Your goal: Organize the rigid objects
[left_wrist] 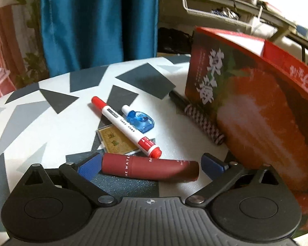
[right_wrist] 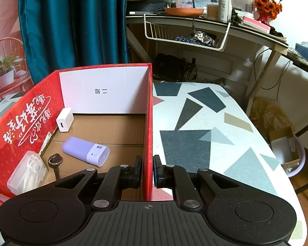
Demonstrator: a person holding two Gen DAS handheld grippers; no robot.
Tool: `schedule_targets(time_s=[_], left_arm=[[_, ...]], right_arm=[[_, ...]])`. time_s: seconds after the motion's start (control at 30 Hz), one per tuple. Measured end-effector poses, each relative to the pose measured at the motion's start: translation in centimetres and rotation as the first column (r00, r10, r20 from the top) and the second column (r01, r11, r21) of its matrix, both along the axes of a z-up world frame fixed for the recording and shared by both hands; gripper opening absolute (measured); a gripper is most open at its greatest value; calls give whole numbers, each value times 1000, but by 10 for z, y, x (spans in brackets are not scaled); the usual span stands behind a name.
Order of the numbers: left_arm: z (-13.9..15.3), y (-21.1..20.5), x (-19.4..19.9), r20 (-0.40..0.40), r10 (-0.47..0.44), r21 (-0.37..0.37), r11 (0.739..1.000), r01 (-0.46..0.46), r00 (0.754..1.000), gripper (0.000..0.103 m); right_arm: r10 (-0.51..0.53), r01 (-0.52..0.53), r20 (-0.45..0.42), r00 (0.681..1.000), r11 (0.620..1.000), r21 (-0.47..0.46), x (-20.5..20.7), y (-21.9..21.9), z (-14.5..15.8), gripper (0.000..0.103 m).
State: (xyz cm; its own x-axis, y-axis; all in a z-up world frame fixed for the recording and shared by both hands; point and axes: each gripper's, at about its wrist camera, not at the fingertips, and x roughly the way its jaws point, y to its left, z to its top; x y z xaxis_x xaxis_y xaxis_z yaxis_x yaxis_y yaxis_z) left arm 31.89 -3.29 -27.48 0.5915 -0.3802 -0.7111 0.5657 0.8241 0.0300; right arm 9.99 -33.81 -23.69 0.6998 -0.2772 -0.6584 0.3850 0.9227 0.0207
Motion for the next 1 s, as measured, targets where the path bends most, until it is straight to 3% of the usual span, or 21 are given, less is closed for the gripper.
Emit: schedule_targets(time_s=[0.27,0.6,0.8,1.0], left_arm=[[-6,-4,-9,37,-50,69,996,48,998,102],[0,2,-23,74,-34,52,998,31,997,100],[32,0,-25,113,-41,-28,999,44,993,100],[81,-28,-39,209,-156,-99,979,180,965,100]], right_arm=[[0,0,-1,1000,1000,-1,1,0,-1,11],[0,0,-2,1000,1000,-1,1,0,-1,11],[-1,1,-2,1000,1000,0,1,0,-1,11],[-1,1,-1,1000,1000,0,1,0,-1,11]])
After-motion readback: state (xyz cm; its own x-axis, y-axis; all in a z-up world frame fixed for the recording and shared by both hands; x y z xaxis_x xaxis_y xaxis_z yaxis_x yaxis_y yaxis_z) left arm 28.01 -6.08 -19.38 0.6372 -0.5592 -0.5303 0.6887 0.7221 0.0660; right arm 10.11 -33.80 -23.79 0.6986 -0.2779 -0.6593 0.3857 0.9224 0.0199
